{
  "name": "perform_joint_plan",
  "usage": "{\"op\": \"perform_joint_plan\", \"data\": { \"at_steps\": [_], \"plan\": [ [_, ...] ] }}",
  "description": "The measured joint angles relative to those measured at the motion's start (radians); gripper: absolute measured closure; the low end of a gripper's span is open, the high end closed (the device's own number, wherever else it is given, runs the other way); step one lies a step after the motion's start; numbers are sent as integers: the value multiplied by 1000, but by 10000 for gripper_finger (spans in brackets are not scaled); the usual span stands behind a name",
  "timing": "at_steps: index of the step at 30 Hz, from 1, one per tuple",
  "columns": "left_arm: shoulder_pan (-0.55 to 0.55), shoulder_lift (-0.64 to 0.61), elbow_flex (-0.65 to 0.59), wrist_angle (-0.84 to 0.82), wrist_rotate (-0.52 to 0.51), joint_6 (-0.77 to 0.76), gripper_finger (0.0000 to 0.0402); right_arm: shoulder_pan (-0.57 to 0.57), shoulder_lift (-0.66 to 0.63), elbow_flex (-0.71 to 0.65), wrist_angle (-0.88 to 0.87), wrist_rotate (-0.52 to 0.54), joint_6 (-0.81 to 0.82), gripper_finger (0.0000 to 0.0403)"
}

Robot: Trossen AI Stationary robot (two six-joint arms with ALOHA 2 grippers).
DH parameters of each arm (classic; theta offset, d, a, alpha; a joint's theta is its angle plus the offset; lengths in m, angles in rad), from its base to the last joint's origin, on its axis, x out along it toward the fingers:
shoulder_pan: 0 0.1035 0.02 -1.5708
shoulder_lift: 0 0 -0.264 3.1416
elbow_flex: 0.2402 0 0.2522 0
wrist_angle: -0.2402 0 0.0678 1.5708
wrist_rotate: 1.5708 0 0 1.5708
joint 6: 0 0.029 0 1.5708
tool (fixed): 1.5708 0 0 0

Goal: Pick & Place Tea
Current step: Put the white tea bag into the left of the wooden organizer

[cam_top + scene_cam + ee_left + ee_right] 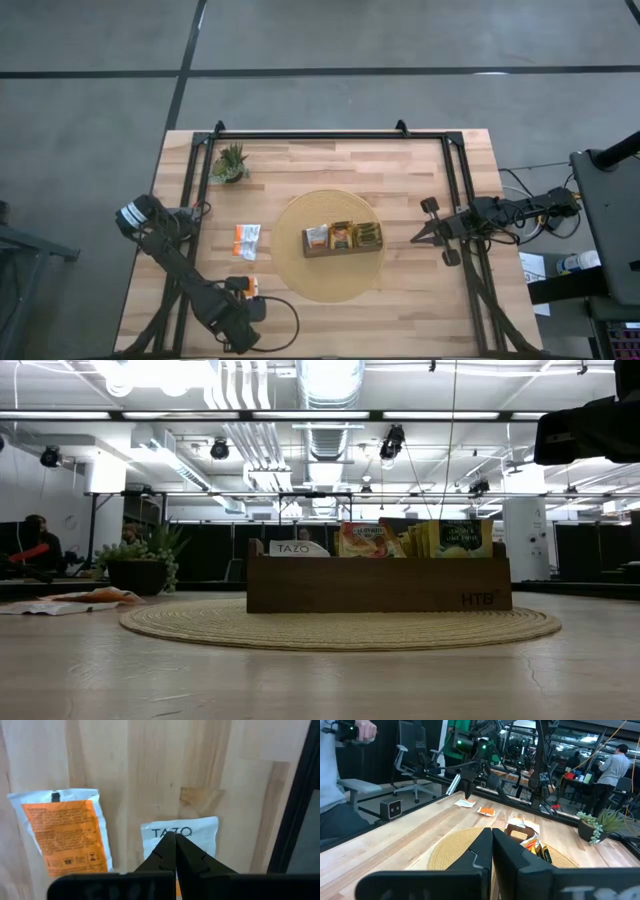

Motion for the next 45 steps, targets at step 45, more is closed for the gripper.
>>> {"op": "perform_joint_plan", "data": {
  "at_steps": [45],
  "plan": [
    [77,-3,-87,27,134,218,307,0,0,0,0,0,0,394]
  ]
}}
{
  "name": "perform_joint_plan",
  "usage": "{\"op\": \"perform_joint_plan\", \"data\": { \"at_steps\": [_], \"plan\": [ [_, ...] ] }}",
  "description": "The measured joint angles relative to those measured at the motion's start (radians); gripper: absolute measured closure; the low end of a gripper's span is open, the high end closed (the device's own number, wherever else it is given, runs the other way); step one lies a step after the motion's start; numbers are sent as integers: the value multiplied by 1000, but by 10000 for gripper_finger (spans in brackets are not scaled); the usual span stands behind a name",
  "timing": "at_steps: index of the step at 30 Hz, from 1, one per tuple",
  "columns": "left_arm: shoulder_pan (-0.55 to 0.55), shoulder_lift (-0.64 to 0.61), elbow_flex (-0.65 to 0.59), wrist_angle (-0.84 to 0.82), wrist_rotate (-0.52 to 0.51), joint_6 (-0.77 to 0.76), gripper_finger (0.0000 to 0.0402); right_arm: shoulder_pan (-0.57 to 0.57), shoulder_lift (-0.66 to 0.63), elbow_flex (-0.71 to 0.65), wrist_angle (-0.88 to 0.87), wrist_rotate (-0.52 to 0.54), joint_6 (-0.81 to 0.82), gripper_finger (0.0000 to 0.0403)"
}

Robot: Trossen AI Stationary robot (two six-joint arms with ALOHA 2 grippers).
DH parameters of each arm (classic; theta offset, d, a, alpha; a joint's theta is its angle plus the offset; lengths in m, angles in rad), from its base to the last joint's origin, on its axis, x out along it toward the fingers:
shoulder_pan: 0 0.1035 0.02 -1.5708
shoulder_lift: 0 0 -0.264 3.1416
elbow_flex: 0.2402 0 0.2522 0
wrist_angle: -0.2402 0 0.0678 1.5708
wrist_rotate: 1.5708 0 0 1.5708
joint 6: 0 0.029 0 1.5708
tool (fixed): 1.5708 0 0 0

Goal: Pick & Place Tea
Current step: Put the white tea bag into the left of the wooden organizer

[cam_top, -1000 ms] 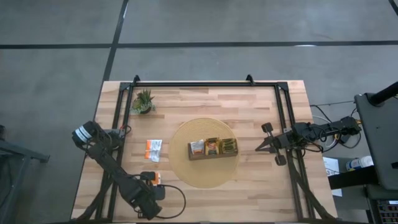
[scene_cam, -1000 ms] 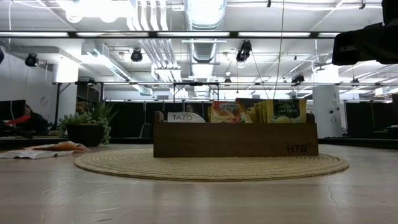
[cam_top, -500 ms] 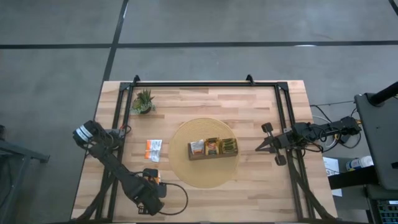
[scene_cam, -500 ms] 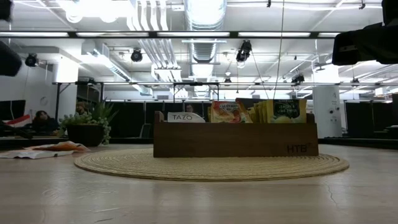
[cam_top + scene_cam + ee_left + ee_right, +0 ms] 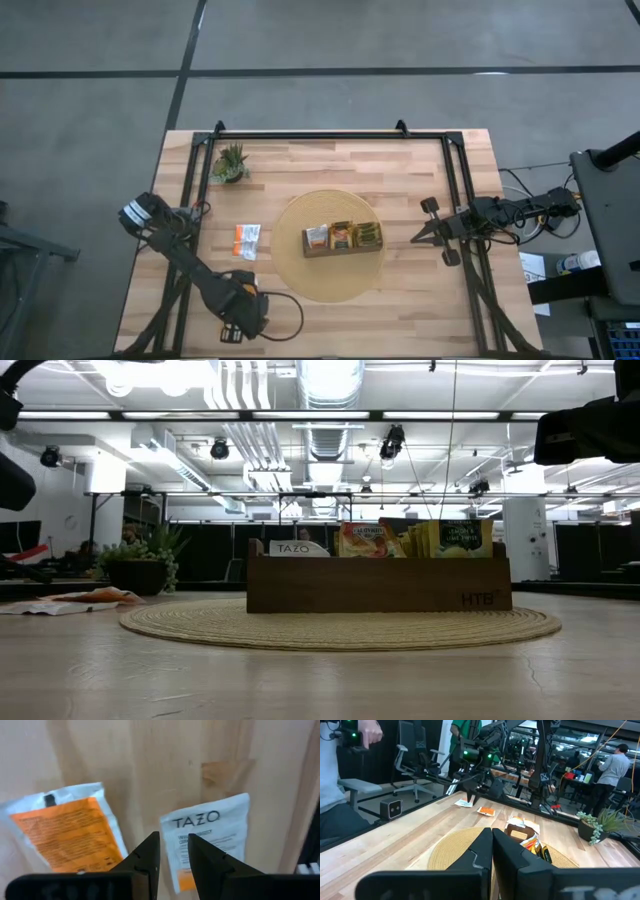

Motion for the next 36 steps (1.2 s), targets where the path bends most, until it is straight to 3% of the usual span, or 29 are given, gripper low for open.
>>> {"op": "perform_joint_plan", "data": {
  "at_steps": [36],
  "plan": [
    [25,0,-36,88,17,61,307,0,0,0,0,0,0,394]
  ]
}}
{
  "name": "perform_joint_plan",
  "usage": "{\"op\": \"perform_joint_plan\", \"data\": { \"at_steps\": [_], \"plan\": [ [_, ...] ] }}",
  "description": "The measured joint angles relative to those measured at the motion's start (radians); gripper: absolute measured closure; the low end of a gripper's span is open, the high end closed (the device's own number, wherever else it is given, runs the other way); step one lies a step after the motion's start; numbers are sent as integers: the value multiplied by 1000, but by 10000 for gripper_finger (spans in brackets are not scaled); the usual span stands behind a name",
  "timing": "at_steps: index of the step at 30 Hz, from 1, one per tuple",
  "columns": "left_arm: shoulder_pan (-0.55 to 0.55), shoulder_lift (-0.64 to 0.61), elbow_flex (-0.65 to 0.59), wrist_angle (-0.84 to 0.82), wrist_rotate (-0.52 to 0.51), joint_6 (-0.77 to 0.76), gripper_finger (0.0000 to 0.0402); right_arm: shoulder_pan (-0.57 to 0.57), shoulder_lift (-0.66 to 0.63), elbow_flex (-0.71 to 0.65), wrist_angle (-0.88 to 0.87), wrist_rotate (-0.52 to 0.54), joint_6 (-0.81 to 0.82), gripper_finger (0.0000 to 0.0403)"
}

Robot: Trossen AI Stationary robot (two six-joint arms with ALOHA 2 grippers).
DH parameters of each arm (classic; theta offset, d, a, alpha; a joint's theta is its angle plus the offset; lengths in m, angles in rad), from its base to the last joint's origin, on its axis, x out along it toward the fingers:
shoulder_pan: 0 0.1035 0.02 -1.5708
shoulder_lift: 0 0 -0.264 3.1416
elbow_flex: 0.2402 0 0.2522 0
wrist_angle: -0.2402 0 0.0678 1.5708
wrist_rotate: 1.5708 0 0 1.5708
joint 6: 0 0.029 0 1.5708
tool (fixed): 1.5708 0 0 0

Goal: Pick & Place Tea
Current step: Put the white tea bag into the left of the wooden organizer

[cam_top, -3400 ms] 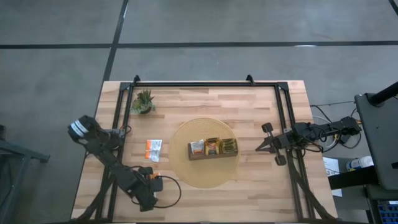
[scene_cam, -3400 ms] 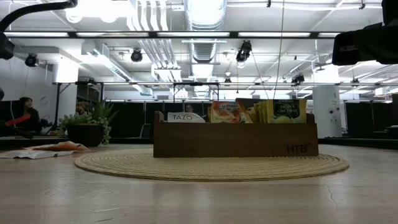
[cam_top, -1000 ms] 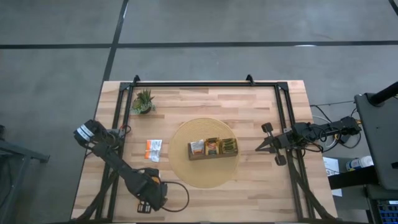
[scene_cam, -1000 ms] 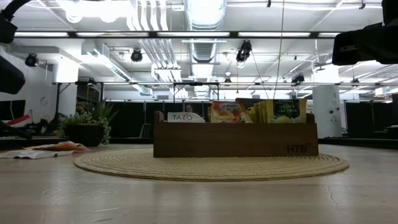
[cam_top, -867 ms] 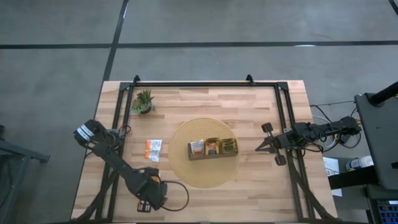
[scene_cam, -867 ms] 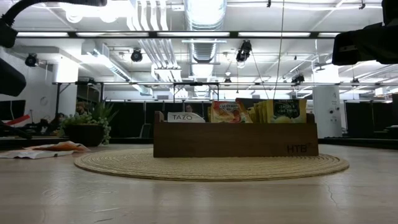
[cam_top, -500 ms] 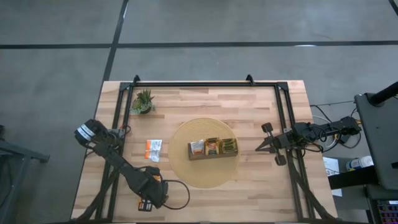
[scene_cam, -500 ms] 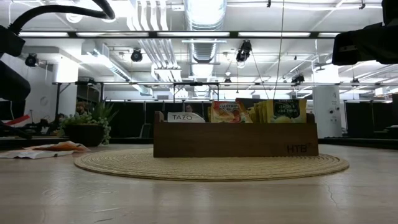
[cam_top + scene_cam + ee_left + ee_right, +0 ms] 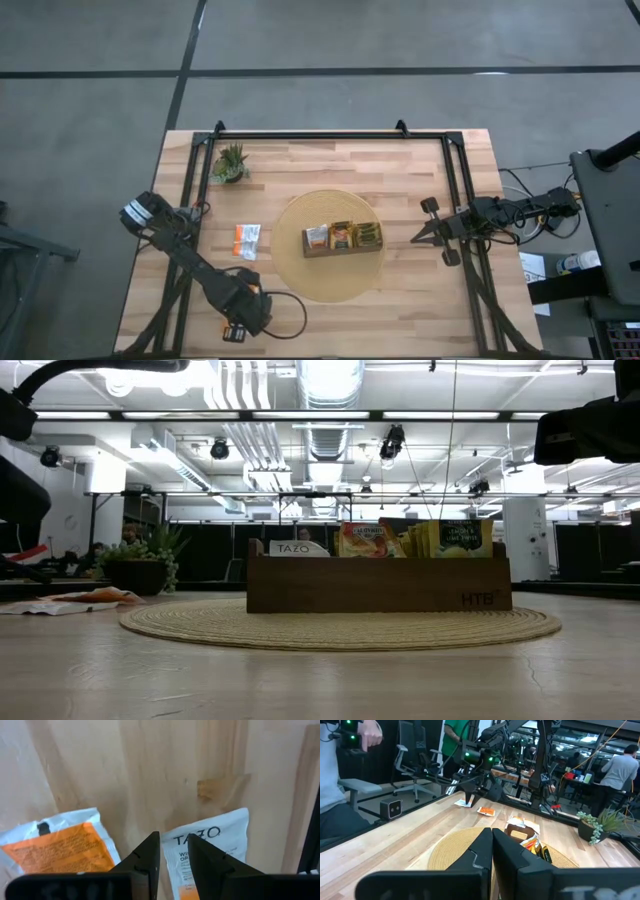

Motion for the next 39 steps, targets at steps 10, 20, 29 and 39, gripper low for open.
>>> {"op": "perform_joint_plan", "data": {
  "at_steps": [10,20,29,39],
  "plan": [
    [4,0,-13,20,6,3,307,0,0,0,0,0,0,394],
    [7,-3,-53,70,52,4,307,0,0,0,0,0,0,394],
    [8,-3,-59,78,57,15,307,0,0,0,0,0,0,394],
    [10,-2,-61,70,50,42,392,0,0,0,0,0,0,394]
  ]
}}
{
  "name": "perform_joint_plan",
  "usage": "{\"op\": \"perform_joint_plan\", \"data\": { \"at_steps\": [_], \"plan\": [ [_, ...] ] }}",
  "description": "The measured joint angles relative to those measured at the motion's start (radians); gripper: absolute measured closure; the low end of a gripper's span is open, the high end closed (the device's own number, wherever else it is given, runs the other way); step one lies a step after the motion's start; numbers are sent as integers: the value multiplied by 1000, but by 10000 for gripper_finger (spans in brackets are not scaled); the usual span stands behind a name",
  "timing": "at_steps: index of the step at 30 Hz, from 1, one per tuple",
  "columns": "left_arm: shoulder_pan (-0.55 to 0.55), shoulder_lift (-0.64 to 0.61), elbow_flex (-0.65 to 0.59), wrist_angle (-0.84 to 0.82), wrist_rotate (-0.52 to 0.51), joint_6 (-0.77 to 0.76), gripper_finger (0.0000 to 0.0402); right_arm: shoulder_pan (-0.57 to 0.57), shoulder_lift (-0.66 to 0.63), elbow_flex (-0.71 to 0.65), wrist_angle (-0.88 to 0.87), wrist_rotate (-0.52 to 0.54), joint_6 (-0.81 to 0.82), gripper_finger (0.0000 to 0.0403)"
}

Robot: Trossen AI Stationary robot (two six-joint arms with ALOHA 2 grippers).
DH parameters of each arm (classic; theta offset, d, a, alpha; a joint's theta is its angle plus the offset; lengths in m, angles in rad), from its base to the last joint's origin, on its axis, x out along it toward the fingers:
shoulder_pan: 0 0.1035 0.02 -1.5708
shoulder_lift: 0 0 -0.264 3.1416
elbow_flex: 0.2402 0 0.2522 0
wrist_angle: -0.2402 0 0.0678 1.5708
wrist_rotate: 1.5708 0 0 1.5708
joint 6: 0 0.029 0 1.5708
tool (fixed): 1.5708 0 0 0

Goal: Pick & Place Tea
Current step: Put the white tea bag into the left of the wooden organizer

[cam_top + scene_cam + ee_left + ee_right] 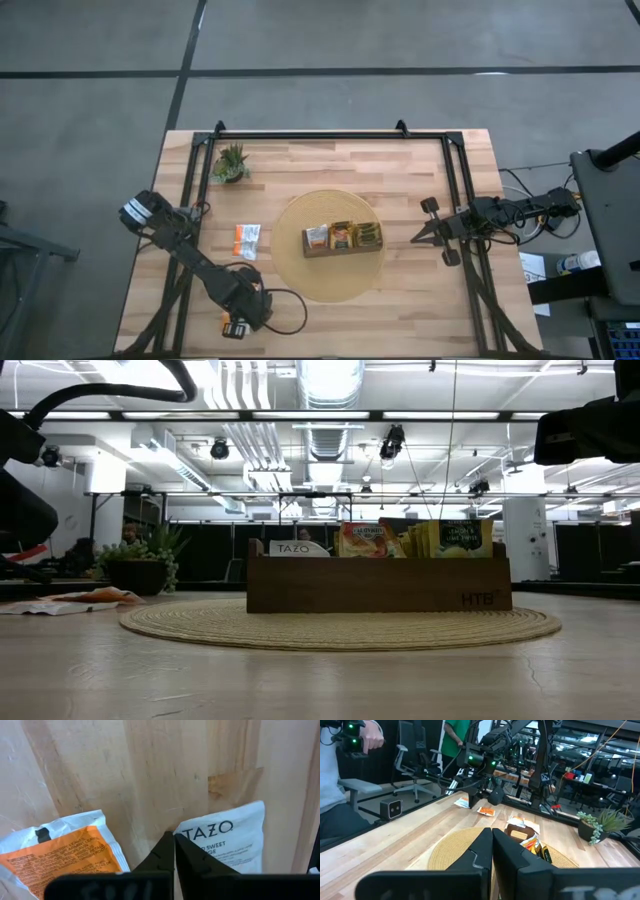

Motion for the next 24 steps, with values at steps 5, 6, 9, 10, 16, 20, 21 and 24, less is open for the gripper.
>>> {"op": "perform_joint_plan", "data": {
  "at_steps": [5,6,9,10,16,20,21,24],
  "plan": [
    [0,1,0,0,1,-2,400,0,0,0,0,0,0,394],
    [0,1,0,0,1,-2,401,0,0,0,0,0,0,394],
    [0,1,0,0,2,-1,401,0,0,0,0,0,0,394],
    [0,1,0,0,2,-2,401,0,0,0,0,0,0,394],
    [0,4,13,-12,-2,1,401,0,0,0,0,0,0,394],
    [-4,7,41,8,1,21,401,0,0,0,0,0,0,394],
    [-4,6,49,2,2,29,401,0,0,0,0,0,0,394],
    [-2,6,77,0,-10,51,401,0,0,0,0,0,0,394]
  ]
}}
